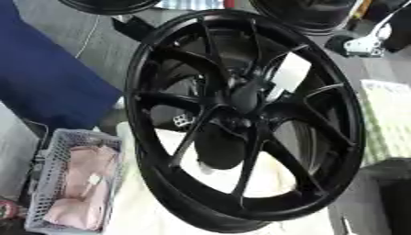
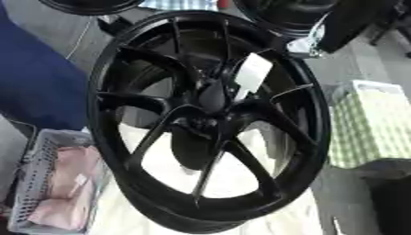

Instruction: Pull the pin out of the wheel hub.

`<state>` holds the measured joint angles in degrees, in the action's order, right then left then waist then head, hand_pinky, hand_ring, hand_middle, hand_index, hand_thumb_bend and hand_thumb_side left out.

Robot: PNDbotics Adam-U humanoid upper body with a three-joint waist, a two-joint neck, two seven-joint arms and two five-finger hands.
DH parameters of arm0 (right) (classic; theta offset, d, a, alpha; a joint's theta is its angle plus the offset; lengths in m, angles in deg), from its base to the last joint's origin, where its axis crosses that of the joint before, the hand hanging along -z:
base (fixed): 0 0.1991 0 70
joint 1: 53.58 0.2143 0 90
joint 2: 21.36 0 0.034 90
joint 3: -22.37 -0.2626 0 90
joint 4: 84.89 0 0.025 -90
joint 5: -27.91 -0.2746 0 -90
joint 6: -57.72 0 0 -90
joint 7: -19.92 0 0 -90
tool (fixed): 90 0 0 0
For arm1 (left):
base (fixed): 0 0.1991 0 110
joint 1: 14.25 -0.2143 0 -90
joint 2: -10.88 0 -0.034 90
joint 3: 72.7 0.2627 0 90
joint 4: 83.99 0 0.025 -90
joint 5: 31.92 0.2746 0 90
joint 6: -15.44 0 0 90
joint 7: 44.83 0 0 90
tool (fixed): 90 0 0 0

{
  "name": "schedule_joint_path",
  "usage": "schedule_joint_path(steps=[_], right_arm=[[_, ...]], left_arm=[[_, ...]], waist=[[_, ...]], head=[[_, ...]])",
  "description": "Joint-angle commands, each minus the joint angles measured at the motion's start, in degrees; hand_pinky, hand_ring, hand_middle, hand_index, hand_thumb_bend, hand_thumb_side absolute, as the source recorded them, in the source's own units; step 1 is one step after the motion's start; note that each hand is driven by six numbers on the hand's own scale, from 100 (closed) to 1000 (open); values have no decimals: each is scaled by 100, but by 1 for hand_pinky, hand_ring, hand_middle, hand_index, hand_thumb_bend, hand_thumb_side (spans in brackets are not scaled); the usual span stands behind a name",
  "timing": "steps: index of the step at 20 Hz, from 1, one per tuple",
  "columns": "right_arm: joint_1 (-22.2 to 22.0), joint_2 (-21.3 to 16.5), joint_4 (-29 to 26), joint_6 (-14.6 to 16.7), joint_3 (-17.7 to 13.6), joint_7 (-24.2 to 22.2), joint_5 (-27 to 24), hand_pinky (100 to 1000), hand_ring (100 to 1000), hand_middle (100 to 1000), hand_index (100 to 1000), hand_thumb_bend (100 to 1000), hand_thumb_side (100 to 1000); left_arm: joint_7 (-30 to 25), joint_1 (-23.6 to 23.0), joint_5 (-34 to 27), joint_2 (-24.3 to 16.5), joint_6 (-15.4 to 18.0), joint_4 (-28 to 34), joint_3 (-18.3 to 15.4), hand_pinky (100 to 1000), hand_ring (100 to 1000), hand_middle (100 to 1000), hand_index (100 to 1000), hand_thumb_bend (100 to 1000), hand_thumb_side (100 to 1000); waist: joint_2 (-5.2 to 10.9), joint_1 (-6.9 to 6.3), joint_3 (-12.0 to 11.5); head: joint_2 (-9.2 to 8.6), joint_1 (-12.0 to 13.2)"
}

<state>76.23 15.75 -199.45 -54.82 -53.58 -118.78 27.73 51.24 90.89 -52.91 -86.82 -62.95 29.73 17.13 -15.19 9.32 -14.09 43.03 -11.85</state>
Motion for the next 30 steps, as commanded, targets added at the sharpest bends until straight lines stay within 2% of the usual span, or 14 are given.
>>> schedule_joint_path(steps=[1, 3, 15, 24, 30], right_arm=[[83, -145, -3, -355, -17, -326, -58, 962, 1000, 923, 997, 100, 443], [104, -128, -3, -410, 32, -326, -62, 960, 1000, 922, 997, 100, 481], [185, -18, -3, -768, 249, -326, -16, 956, 1000, 918, 1000, 100, 520], [117, 34, -3, -998, 329, -217, 19, 946, 1000, 907, 1000, 100, 511], [57, 22, -3, -1040, 415, -82, -19, 939, 1000, 896, 1000, 100, 523]], left_arm=[[-15, 31, -17, -68, -9, 87, -2, 722, 643, 619, 796, 100, 654], [-17, 29, -29, -57, -16, 87, 1, 722, 644, 619, 796, 100, 654], [-29, 39, -101, -18, -38, 87, 5, 722, 646, 620, 796, 100, 655], [-54, 59, -147, -14, -38, 87, 16, 722, 645, 623, 796, 100, 653], [-55, 38, -159, -11, -37, 87, 13, 721, 646, 623, 795, 100, 653]], waist=[[147, -45, 25], [172, -53, 37], [279, -117, 115], [315, -190, 169], [345, -244, 248]], head=[[64, -77], [96, -123], [109, -241], [109, -264], [109, -303]])
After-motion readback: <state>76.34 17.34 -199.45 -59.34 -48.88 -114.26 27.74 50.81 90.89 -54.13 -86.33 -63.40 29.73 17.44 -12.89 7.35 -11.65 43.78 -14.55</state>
